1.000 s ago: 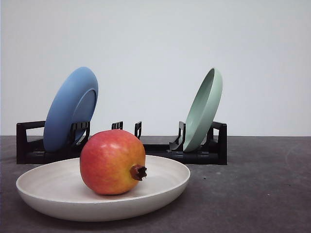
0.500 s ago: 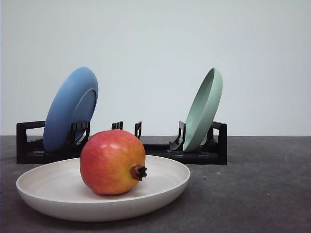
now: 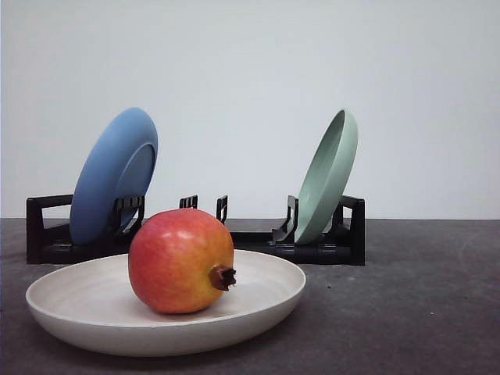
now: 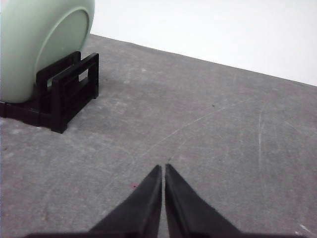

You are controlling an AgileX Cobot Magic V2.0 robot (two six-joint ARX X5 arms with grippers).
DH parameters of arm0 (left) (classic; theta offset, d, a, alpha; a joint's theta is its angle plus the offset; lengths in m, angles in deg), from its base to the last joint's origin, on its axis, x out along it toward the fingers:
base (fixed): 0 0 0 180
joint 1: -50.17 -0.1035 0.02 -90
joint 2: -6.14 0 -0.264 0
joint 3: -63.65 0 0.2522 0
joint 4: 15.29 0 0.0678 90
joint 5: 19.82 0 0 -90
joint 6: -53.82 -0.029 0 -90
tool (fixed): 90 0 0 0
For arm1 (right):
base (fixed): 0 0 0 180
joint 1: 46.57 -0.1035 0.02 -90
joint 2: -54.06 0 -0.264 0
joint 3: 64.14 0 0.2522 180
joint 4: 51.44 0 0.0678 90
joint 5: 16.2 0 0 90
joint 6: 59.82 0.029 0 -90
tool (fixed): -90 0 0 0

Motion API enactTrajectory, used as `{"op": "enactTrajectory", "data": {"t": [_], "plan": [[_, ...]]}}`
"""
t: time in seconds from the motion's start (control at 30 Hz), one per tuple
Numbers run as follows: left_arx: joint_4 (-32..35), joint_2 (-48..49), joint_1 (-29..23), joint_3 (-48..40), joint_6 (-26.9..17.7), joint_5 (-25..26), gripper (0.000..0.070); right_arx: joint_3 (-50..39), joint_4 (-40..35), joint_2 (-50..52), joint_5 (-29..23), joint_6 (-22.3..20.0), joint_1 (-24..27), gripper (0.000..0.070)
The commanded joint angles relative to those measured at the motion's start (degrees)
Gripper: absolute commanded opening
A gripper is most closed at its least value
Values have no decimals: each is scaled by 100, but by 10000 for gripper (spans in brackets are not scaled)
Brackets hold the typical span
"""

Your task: Place pomegranate in white plate

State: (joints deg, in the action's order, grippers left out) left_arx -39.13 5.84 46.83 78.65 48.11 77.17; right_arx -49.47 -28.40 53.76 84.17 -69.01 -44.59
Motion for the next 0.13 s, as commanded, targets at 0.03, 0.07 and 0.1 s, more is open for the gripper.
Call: {"op": "enactTrajectory", "data": {"t": [0.03, 0.07, 0.1], "plan": [[-28, 11, 2, -55, 42, -11, 28, -33, -22, 9, 9, -4, 2, 1], [-28, 11, 2, -55, 42, -9, 28, -33, -22, 9, 9, -4, 2, 2], [-28, 11, 2, -55, 43, -9, 28, -33, -22, 9, 9, -4, 2, 2]]}}
